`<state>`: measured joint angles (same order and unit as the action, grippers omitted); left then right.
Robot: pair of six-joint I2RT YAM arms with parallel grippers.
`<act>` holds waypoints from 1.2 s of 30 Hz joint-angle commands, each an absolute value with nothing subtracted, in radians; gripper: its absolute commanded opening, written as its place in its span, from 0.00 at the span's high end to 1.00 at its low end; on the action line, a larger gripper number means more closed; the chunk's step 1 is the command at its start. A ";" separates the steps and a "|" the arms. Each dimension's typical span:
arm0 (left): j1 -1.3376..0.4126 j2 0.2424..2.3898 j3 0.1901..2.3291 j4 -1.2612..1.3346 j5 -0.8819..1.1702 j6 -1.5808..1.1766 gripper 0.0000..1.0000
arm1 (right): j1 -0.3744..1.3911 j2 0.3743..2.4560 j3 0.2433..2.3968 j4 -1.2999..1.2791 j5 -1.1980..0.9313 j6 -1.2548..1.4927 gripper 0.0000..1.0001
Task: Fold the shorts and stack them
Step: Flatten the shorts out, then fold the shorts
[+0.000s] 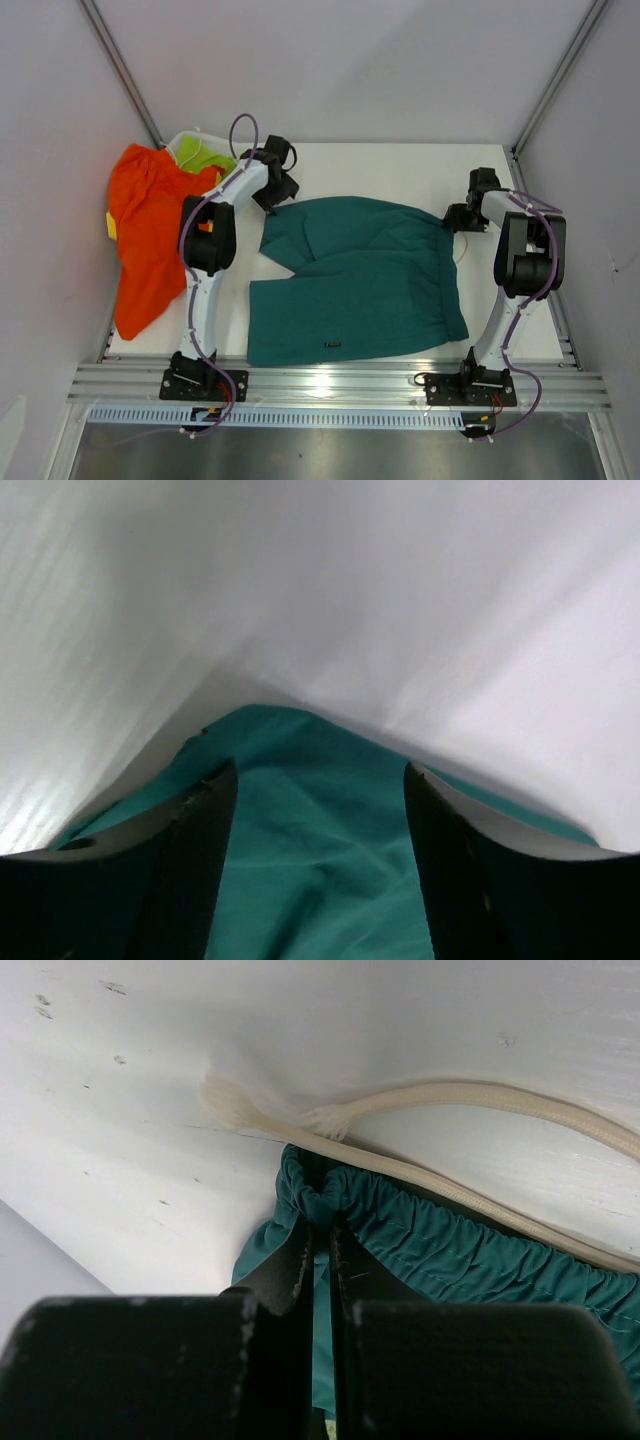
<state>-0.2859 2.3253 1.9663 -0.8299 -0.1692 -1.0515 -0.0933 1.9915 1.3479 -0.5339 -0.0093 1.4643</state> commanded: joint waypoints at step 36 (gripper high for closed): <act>-0.331 2.329 2.048 -0.890 -0.368 -0.646 0.33 | -0.117 1.985 1.338 -0.532 0.025 1.413 1.00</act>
<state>-0.3367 2.3196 2.0476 -0.9253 -0.3706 -0.7109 -0.1028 1.9911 1.3476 -0.5240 -0.0200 1.4292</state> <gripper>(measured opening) 0.671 0.032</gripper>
